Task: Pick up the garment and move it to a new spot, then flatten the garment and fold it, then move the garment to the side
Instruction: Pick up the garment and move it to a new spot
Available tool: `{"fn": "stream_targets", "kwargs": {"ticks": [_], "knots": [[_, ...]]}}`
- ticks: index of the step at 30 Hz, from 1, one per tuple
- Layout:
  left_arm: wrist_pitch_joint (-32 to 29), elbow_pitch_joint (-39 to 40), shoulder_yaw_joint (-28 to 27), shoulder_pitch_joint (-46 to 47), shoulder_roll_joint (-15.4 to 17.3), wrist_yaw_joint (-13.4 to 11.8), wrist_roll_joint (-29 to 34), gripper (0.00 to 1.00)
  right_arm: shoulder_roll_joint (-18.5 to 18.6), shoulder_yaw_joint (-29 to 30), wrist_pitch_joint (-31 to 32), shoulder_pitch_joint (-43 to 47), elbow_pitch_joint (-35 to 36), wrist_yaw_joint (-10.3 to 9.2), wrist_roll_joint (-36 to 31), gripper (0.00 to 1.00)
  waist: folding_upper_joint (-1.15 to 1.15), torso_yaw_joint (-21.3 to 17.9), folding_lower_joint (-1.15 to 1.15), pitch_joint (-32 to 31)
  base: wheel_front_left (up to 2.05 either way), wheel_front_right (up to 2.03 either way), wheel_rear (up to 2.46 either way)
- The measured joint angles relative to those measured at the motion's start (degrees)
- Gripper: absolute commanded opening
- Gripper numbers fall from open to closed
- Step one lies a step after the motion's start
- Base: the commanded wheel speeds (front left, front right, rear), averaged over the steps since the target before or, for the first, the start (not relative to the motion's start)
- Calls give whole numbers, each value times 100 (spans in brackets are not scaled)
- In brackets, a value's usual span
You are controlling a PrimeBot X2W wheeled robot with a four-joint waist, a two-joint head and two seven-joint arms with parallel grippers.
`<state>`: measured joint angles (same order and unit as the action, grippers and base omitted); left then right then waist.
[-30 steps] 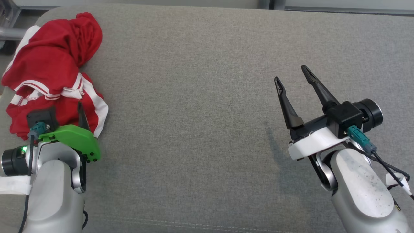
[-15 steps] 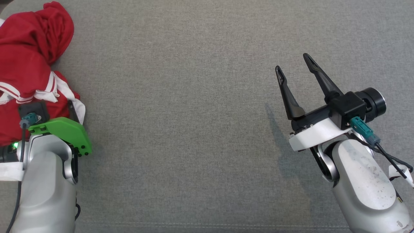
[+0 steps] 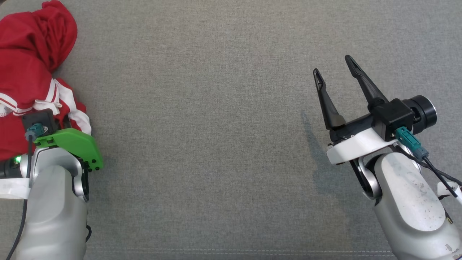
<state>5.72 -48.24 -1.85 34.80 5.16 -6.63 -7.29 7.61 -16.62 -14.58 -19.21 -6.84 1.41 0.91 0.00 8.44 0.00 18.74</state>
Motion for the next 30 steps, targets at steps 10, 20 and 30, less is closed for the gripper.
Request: {"fn": "stream_targets", "kwargs": {"ticks": [10, 20, 30], "knots": [[648, 92, 237, 37, -123, 359, 7, 0, -82, 49, 0, 13, -74, -58, 130, 100, 0, 100, 0, -283, 0, 0, 0], [821, 619, 567, 20, -289, 792, -21, 0, -191, 159, 0, 261, -152, -152, 265, 100, 0, 122, 0, -722, 0, 0, 0], [853, 1054, 1122, -96, -370, 1183, -112, 0, -245, 146, 0, 500, -180, -202, 283, 100, 0, -262, 0, -1136, 0, 0, 0]]}}
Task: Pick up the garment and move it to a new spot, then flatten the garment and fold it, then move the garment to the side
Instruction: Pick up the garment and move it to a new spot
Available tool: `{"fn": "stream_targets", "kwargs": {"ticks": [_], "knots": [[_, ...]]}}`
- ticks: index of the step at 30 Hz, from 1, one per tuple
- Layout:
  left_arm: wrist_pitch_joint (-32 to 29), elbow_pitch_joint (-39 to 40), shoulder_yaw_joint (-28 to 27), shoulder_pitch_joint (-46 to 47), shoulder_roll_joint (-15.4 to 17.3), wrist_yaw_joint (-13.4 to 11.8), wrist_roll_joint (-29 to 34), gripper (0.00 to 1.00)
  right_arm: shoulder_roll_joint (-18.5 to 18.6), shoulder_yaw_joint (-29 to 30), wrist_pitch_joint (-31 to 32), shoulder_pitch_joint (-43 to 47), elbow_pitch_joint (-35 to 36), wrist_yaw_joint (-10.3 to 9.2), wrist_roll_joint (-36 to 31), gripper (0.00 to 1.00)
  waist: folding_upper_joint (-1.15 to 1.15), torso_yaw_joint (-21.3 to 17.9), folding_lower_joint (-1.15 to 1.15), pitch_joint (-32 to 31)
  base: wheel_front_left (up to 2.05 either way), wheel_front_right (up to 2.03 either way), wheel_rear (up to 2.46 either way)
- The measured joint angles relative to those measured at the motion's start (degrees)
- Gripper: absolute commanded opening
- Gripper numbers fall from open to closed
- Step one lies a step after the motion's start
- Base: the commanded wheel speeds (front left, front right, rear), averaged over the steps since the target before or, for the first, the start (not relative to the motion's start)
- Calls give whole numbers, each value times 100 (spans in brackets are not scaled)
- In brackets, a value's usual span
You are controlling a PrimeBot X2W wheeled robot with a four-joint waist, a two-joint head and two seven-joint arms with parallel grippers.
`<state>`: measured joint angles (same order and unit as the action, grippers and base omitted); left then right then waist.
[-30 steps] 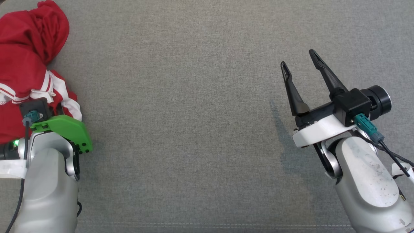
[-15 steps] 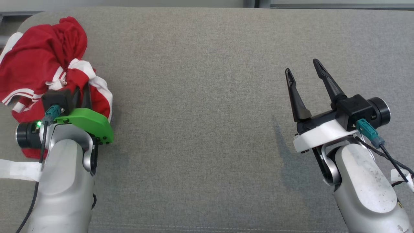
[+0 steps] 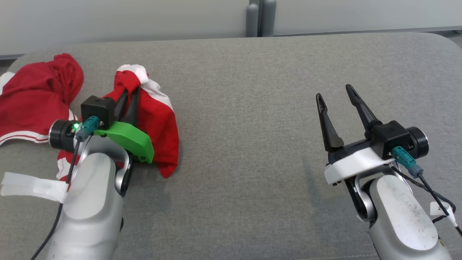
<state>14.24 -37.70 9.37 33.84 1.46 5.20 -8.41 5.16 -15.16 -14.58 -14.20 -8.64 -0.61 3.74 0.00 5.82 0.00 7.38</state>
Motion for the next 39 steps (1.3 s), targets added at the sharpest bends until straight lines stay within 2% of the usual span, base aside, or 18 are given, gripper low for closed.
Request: {"fn": "stream_targets", "kwargs": {"ticks": [2, 10, 18, 23, 29, 30, 31, 32, 33, 39], "knots": [[0, 37, 204, -36, -5, 88, -16, 0, -13, 9, 0, 86, -2, -9, 31, 100, 0, -130, 0, -68, 0, 0, 0], [-1, 165, 1011, -141, -5, 162, -104, 0, -23, 118, 0, 440, -1, -152, 35, 100, 0, -725, 0, -292, 0, 0, 0], [-187, 296, 1953, -138, 3, 192, -499, 0, -37, 44, 0, 567, 122, -148, 35, 100, 0, -1461, 0, -386, 0, 0, 0], [-311, 171, 2209, -119, 9, 192, -468, 0, -87, -136, 0, 565, 186, -68, 35, 100, 0, -1869, 0, -327, 0, 0, 0], [-309, 29, 2258, -35, 14, 183, -415, 0, -142, -357, 0, 520, 181, 77, 38, 100, 0, -2343, 0, -169, 0, 0, 0], [-308, -13, 2290, -9, 19, 182, -415, 18, -147, -358, 0, 512, 180, 78, 42, 100, 0, -2415, 0, -139, 0, 0, 0], [-300, -63, 2340, 15, 21, 181, -415, 45, -146, -350, 0, 498, 181, 78, 59, 100, 0, -2485, 0, -107, 0, 0, 0], [-300, -93, 2384, 23, 21, 174, -417, 85, -145, -344, 0, 483, 180, 78, 87, 100, 0, -2546, 0, -74, 0, 0, 0], [-300, -127, 2416, 23, 14, 147, -419, 100, -143, -343, 0, 465, 178, 78, 91, 100, 0, -2600, 0, -42, 0, 0, 0], [-268, -279, 2687, 23, 22, 134, -488, 100, -155, -313, 0, 372, 178, 77, 101, 100, 0, -2738, 0, 167, 0, 0, 0]]}}
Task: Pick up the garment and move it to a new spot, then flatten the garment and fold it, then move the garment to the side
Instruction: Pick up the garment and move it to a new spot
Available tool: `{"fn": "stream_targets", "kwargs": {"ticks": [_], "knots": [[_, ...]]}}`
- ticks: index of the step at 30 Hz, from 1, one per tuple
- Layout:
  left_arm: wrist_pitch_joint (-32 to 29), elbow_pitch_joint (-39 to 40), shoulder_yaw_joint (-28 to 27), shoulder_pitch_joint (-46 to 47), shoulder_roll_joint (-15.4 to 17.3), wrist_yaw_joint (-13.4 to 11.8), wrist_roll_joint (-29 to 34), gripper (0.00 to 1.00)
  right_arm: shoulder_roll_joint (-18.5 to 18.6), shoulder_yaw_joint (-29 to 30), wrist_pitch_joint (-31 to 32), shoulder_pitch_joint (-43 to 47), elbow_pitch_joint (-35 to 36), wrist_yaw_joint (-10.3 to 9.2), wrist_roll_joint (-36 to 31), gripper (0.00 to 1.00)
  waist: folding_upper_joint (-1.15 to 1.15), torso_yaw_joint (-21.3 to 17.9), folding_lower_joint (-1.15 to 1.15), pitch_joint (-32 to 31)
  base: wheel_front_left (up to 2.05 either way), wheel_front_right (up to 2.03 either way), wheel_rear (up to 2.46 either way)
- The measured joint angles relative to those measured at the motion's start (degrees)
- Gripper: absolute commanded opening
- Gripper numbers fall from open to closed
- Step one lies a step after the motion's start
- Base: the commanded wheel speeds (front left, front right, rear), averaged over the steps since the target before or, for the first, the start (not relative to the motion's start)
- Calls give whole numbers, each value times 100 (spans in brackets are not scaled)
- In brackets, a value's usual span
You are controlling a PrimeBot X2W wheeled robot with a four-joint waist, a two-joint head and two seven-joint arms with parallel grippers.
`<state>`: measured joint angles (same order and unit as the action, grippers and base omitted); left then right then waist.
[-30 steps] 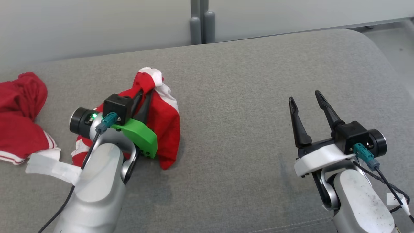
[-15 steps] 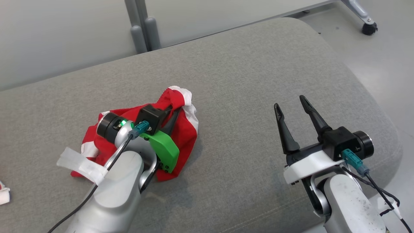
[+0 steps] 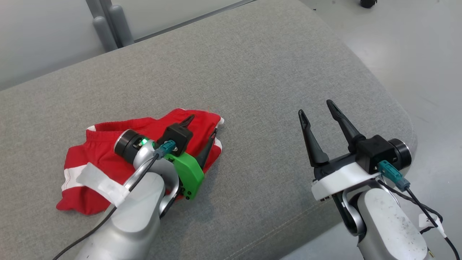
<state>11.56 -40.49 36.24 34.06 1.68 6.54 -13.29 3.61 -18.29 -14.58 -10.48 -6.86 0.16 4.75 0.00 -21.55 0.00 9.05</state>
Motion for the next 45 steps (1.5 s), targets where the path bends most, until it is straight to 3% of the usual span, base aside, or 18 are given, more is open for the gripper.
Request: {"fn": "stream_targets", "kwargs": {"ticks": [11, 15, 25, 33, 45], "knots": [[220, 237, 285, 12, 3, -1, -218, 100, -2, 253, 0, -75, -52, -34, 55, 100, 0, 363, 0, -28, 0, 0, 0], [247, 330, 249, 11, 4, -144, -289, 100, 29, 353, 0, -75, -104, -76, 55, 100, 0, 553, 0, -111, 0, 0, 0], [287, 530, -231, -316, 3, -582, -523, 100, 113, 505, 0, -46, -160, -85, 55, 100, 0, 1045, 0, -378, 0, 0, 0], [287, 1260, -926, -970, 31, -1072, -679, 100, 110, 593, 0, 181, -181, -135, 85, 100, 0, 1454, 0, -655, 0, 0, 0], [287, 1973, -1534, -2091, 187, -1210, -693, 100, 85, 631, 0, 457, -247, -175, 135, 100, 0, 1867, 0, -929, 0, 0, 0]]}}
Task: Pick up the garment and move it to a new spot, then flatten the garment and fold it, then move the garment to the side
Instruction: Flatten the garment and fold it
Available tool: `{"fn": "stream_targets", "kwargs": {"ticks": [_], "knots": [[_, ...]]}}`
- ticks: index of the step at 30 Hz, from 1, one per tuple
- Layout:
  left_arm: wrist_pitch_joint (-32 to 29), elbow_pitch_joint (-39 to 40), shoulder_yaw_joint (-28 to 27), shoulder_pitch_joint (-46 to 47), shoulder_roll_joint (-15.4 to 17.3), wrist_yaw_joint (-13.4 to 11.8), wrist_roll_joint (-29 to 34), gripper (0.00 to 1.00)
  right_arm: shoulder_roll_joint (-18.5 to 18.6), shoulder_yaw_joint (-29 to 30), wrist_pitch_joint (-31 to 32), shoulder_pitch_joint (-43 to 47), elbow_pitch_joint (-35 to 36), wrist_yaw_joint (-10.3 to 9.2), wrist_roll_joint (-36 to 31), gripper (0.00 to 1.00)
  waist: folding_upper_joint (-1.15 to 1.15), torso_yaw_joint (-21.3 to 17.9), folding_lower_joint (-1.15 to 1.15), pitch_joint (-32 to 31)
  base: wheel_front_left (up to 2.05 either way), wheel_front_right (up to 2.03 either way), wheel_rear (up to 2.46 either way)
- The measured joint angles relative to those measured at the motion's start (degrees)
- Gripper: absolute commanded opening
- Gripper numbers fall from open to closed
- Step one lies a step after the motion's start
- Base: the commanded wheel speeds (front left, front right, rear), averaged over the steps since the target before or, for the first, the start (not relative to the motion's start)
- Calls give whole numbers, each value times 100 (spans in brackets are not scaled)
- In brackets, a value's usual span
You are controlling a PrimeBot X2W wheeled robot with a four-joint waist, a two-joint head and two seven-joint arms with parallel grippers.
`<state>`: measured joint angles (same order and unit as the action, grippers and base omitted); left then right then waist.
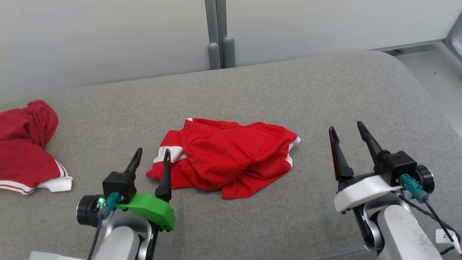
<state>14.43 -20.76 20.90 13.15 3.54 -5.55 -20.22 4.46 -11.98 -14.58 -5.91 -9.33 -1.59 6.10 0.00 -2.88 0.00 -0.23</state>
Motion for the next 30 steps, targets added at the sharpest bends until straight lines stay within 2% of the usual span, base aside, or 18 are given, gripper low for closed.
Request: {"fn": "stream_targets", "kwargs": {"ticks": [6, 13, 24, 30], "knots": [[0, 249, 2, -356, -16, -1, 107, 100, 115, -53, 0, 77, -303, 115, 0, 100, 0, 179, 0, -21, 0, 0, 0], [0, 536, 77, -524, -22, -9, 282, 100, 236, -252, 36, -29, -927, 416, -8, 100, 0, 555, 0, 0, 0, 0, 0], [0, 1070, 176, -700, -41, -29, 434, 100, 328, -532, 599, -1249, -1808, 715, -51, 100, 0, 1436, 0, 149, 0, 0, 0], [0, 1204, 356, -742, -53, -25, 447, 100, 413, -605, 959, -1839, -2186, 814, -35, 100, 0, 1902, 0, 291, 0, 0, 0]]}}
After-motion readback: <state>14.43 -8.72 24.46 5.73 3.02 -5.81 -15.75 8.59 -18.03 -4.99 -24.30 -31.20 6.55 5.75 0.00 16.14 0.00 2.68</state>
